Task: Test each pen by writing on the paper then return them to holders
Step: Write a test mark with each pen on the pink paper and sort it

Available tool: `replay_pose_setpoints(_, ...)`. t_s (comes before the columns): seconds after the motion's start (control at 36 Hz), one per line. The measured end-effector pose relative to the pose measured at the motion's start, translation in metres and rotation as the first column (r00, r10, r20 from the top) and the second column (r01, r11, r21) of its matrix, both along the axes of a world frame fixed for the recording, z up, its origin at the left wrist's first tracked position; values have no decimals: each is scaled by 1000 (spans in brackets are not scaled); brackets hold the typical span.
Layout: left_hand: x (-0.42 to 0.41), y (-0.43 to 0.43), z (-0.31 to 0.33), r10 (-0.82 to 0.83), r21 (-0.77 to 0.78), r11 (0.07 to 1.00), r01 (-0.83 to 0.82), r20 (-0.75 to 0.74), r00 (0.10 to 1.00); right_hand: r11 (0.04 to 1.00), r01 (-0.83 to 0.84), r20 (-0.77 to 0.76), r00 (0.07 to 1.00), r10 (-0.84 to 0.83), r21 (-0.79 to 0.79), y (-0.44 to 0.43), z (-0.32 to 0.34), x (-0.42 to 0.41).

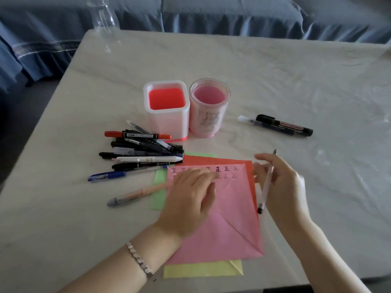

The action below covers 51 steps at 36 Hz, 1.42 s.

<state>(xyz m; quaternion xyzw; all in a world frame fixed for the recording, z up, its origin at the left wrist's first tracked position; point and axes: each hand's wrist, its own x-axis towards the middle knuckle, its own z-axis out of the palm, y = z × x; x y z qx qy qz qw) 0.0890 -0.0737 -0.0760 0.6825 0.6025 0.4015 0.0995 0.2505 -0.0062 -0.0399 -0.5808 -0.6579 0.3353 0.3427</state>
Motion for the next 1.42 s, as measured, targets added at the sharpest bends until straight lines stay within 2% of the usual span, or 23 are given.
replay_pose_setpoints(0.06, 2, -4, 24, 26, -171, 985, 16, 246, 969, 996, -81, 153, 985, 76, 30, -7, 9, -5)
replay_pose_setpoints(0.11, 5, -7, 43, 43, -370, 910, 186, 532, 846, 985, -162, 222, 964, 145, 62, -16, 15, -11)
replay_pose_setpoints(0.14, 5, -7, 48, 55, -406, 875, 263, 624, 780, 977, -201, 250, 952, 178, 71, -20, 17, -16)
replay_pose_setpoints(0.19, 6, -6, 53, 36, -406, 854, 324, 669, 742, 961, -270, 285, 927, 243, 61, -25, 17, -22)
replay_pose_setpoints(0.28, 4, -6, 53, 13, -403, 873, 275, 582, 813, 947, -321, 256, 918, 303, 29, -29, 18, -27)
replay_pose_setpoints(0.33, -2, -6, 51, 36, -415, 891, 185, 470, 882, 943, -333, 204, 924, 324, 8, -28, 18, -26)
replay_pose_setpoints(0.44, -33, -9, 44, 147, -316, 942, -114, 83, 986, 964, -256, 226, 945, 234, 73, -7, 16, -16)
replay_pose_setpoints(0.56, -68, -17, 25, 201, -160, 958, -238, -219, 955, 970, -183, 388, 915, 109, 160, 44, 13, -5)
replay_pose_setpoints(0.67, -90, -35, 9, 242, -103, 950, -294, -351, 905, 974, -195, 565, 819, 99, 113, 97, 7, 1)
replay_pose_setpoints(0.81, -97, -43, -2, 314, -47, 931, -363, -408, 857, 976, -219, 764, 631, 134, 10, 124, -9, -1)
replay_pose_setpoints(0.89, -96, -39, -6, 349, 7, 924, -382, -423, 836, 981, -194, 807, 580, 114, 1, 131, -15, -1)
replay_pose_setpoints(0.97, -94, -36, -9, 360, 33, 924, -381, -417, 835, 990, -130, 801, 587, 115, -47, 134, -14, 2)
replay_pose_setpoints(1.06, -89, -35, -7, 375, 44, 921, -387, -373, 849, 989, -140, 784, 606, 130, -56, 126, -10, 4)
replay_pose_setpoints(1.17, -72, -28, 4, 307, 41, 951, -307, -276, 911, 976, -216, 663, 727, 179, -26, 92, 10, -2)
replay_pose_setpoints(1.25, -54, -19, 18, 204, 39, 979, -201, -207, 957, 940, -339, 528, 793, 303, -30, 55, 31, -7)
replay_pose_setpoints(1.33, -37, -9, 31, 82, 53, 996, -71, -257, 963, 878, -473, 433, 778, 455, -73, 18, 52, -11)
replay_pose_setpoints(1.42, -22, -1, 36, -38, 52, 997, 59, -349, 936, 841, -526, 350, 770, 534, -126, -4, 65, -13)
